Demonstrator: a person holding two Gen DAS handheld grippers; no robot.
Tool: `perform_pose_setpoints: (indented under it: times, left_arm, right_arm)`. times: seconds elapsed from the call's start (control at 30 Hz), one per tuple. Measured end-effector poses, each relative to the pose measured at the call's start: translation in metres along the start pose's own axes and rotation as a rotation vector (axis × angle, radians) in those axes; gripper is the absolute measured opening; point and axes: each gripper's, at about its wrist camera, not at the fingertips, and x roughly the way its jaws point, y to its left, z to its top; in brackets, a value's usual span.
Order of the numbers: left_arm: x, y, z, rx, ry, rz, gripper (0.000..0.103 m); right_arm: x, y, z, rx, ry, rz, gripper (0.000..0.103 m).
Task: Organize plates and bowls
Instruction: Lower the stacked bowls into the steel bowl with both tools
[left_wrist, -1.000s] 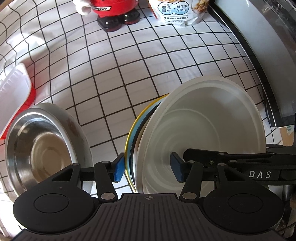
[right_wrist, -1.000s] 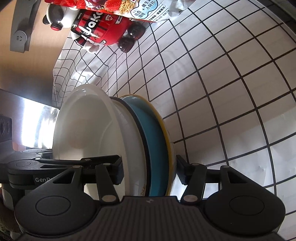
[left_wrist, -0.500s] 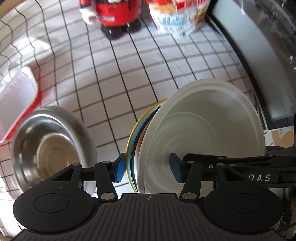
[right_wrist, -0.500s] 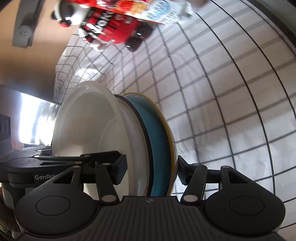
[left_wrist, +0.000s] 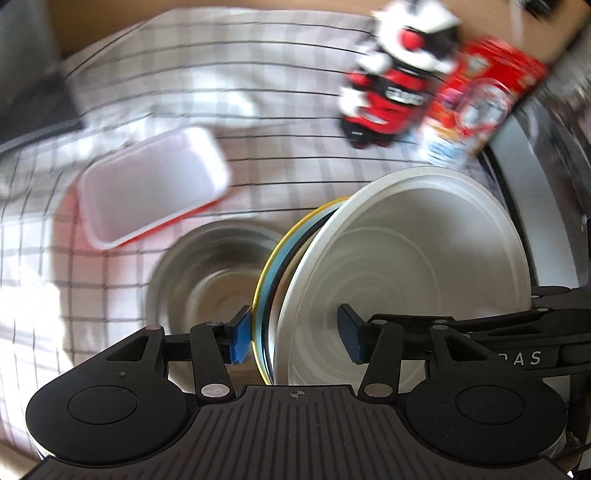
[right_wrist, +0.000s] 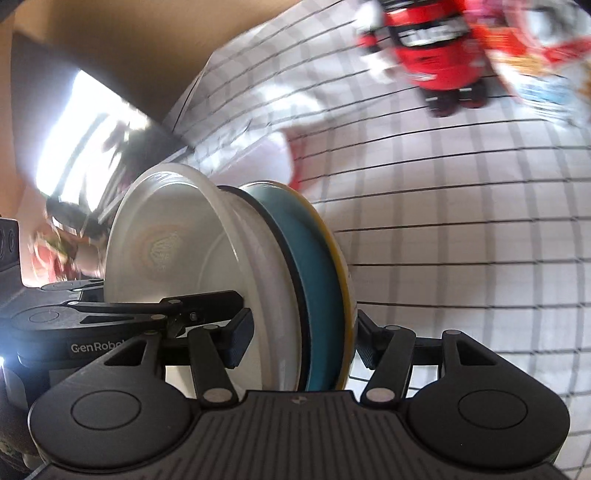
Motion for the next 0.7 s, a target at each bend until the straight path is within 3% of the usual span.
perform_pose_setpoints:
  times: [0.23, 0.4, 0.47, 0.7]
  left_arm:
    - [0.022, 0.067, -0.004, -0.125, 0.054, -0.008, 0.053]
    - [0.041, 0.091, -0.009, -0.138, 0.099, -0.042, 0.053]
    - [0.046, 0.096, -0.012, -0.131, 0.105, -0.05, 0.047]
    - [0.047, 0.106, -0.024, -0.089, 0.071, -0.08, 0.036]
  right_arm:
    - [0.063, 0.033, 0.015, -0.043, 0.123, -0.033, 0.058]
    - [0.089, 0.037, 0.015, -0.036, 0.194, -0.064, 0.058]
    - [0.097, 0.036, 0.015, -0.028, 0.219, -0.086, 0.058]
    - [0.106, 0.043, 0.031, -0.042, 0.208, -0.185, 0.056]
